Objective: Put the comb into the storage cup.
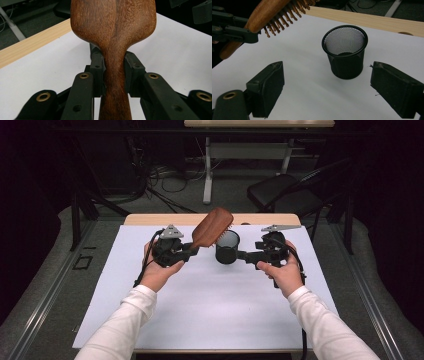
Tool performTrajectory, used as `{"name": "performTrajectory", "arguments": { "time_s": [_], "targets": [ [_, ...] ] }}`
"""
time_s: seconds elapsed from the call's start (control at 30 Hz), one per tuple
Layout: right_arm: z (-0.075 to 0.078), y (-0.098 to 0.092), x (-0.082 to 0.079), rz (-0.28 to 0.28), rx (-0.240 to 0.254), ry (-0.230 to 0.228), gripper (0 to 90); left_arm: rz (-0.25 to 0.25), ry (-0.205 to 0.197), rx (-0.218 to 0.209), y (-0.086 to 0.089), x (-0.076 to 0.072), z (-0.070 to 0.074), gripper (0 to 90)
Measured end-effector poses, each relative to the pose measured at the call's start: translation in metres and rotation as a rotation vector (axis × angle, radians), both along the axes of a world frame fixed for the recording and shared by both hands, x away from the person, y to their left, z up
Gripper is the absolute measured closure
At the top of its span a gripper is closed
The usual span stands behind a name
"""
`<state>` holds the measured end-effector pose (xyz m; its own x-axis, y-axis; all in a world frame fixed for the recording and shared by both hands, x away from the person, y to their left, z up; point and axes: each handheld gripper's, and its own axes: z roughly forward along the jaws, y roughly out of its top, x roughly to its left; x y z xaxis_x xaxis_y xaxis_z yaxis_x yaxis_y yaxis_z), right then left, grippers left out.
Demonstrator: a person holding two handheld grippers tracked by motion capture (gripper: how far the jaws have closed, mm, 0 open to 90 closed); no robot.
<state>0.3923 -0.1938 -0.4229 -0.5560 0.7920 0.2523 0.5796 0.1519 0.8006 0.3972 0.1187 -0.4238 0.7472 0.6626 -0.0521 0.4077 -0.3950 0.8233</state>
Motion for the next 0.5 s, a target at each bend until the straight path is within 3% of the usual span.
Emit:
{"name": "performTrajectory", "arguments": {
  "time_s": [0.5],
  "targets": [
    [0.006, 0.006, 0.008, -0.021, 0.039, 0.009, 12.2, -0.011, -0.01, -0.003, -0.011, -0.001, -0.003, 71.8]
  ]
}}
